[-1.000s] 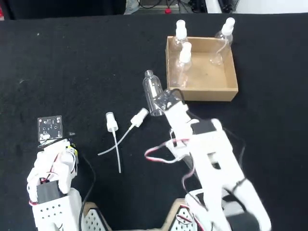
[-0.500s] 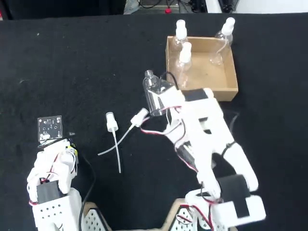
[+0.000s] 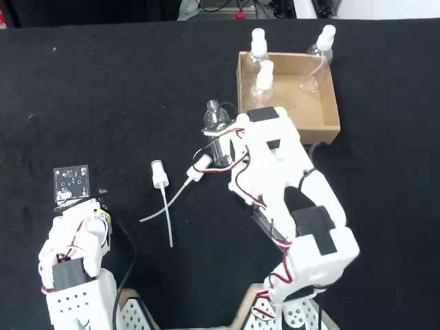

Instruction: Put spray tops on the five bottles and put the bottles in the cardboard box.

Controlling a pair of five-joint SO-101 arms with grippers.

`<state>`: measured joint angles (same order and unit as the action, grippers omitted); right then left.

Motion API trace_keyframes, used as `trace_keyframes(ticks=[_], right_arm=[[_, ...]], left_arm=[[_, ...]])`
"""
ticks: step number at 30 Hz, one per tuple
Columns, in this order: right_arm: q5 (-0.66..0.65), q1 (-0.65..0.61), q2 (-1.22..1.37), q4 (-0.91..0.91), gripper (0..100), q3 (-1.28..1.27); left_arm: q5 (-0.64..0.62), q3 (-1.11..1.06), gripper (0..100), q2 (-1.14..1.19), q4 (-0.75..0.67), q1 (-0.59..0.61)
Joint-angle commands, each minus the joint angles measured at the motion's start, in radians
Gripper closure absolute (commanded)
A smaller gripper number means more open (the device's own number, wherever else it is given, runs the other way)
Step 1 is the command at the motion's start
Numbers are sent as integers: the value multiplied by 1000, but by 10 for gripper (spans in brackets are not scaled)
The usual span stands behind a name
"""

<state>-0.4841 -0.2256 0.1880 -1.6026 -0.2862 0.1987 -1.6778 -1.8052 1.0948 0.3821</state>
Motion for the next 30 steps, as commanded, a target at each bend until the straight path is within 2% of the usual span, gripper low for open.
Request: trace_keyframes(ticks=[1, 13, 23, 28, 30], right_arm=[[32, -12, -2, -14, 715, 51], [37, -11, -1, 127, 716, -59], [37, -8, -1, 147, 724, -88], [81, -6, -1, 184, 850, -91], [98, -11, -10, 178, 855, -82]], left_arm=[[8, -22, 870, -3, 5, 5], [8, -22, 870, -3, 5, 5], [8, -22, 870, -3, 5, 5], [8, -22, 870, -3, 5, 5], [8, -22, 870, -3, 5, 5]])
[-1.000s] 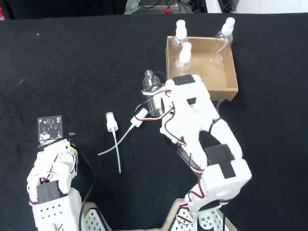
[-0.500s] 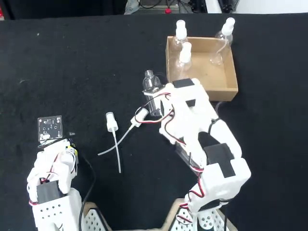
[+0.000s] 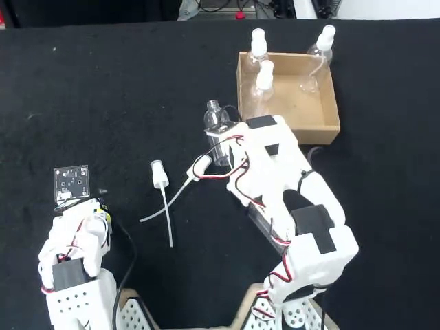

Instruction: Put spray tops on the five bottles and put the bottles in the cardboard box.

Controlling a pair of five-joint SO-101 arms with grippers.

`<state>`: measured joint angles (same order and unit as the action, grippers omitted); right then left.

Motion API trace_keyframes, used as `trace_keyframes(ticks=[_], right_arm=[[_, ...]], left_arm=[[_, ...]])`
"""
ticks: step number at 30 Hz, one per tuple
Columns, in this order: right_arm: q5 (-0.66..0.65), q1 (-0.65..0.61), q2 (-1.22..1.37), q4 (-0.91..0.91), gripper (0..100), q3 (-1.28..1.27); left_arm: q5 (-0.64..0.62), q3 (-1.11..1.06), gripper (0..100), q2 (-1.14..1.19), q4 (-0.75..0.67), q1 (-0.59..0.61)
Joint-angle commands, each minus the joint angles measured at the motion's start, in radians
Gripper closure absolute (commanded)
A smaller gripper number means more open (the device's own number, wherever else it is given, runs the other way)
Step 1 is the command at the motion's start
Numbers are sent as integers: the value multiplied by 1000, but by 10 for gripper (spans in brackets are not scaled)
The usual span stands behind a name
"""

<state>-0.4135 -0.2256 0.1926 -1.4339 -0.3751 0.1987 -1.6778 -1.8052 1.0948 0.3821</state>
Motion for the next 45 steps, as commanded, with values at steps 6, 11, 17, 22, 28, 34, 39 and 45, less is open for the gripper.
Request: trace_keyframes(ticks=[6, 11, 17, 22, 28, 34, 39, 45], right_arm=[[34, -12, -93, -143, 853, 145], [35, -15, -260, -265, 853, 255], [26, -14, -556, -157, 853, 73], [37, -15, -885, -5, 853, -110], [115, -15, -1193, 152, 854, -329], [203, -15, -1402, 304, 856, -578], [322, -15, -1581, 408, 857, -730], [453, -15, -1747, 445, 857, -842]], left_arm=[[8, -22, 870, -3, 5, 5], [8, -22, 870, -3, 5, 5], [8, -22, 870, -3, 5, 5], [8, -22, 870, -3, 5, 5], [8, -22, 870, -3, 5, 5], [8, -22, 870, -3, 5, 5], [8, -22, 870, -3, 5, 5], [8, -22, 870, -3, 5, 5]])
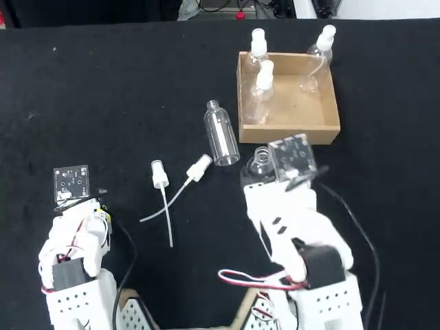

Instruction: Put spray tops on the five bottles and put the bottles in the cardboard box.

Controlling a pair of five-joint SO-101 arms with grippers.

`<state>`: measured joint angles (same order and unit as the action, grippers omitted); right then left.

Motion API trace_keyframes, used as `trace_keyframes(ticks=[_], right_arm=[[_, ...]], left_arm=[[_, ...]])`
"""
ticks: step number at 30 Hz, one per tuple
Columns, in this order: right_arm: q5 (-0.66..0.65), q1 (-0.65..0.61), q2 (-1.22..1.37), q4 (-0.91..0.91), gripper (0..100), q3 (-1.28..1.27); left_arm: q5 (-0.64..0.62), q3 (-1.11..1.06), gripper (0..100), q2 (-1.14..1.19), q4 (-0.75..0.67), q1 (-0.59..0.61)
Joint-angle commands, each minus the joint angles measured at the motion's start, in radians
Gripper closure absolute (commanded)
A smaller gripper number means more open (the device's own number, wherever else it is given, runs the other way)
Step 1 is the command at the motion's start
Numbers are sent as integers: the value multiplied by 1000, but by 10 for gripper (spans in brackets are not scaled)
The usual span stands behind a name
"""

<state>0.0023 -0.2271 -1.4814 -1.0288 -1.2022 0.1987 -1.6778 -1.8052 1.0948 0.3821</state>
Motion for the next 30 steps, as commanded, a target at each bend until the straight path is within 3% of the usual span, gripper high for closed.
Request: trace_keyframes(ticks=[1, 17, 22, 27, 30], right_arm=[[35, -14, -96, 41, 857, -30], [41, -14, -309, 5, 858, -133], [43, -14, -331, -14, 858, -148], [41, -14, -340, -15, 858, -151], [37, -12, -340, -18, 858, -147]], left_arm=[[8, -22, 870, -3, 5, 5], [21, -22, 866, -12, -8, -1], [186, -7, 866, -12, -170, 10], [195, 139, 865, -3, -242, -1], [186, 275, 865, 0, -183, -24]])
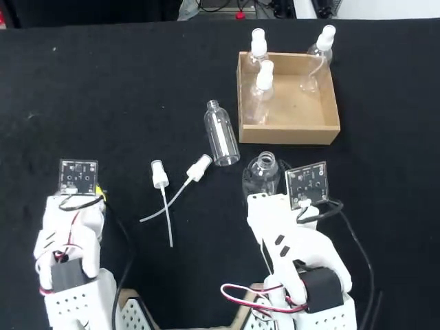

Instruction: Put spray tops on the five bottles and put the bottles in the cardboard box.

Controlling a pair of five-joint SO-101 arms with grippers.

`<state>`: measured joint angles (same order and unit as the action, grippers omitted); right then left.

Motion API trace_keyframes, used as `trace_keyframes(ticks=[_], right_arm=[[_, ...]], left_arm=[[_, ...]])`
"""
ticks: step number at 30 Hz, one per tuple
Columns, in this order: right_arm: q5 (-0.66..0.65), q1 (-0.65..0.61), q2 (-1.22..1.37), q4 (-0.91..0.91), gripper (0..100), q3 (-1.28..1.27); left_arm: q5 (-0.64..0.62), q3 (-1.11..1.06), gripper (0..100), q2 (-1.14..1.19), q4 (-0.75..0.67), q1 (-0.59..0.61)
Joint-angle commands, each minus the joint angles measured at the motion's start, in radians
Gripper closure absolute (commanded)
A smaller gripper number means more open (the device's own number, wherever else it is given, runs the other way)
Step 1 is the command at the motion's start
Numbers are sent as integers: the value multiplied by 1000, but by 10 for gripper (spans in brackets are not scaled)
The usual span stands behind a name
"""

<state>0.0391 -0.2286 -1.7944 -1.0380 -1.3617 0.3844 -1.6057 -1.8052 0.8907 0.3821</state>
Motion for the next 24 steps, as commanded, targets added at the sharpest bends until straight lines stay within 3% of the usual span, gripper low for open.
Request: trace_keyframes(ticks=[1, 5, 11, 18, 24], right_arm=[[0, -11, -27, -17, 858, 15], [0, -11, -27, -29, 858, 16], [0, -11, -27, -34, 858, 15], [0, -6, -27, -34, 858, 10], [-2, -8, -27, -35, 858, 7]], left_arm=[[-8, 249, 865, 0, 52, -35], [-12, 351, 809, 5, 126, -59], [-71, 383, 762, 153, 126, -90], [-181, 604, 754, 615, 132, -216], [-279, 880, 715, 1079, 236, -294]])
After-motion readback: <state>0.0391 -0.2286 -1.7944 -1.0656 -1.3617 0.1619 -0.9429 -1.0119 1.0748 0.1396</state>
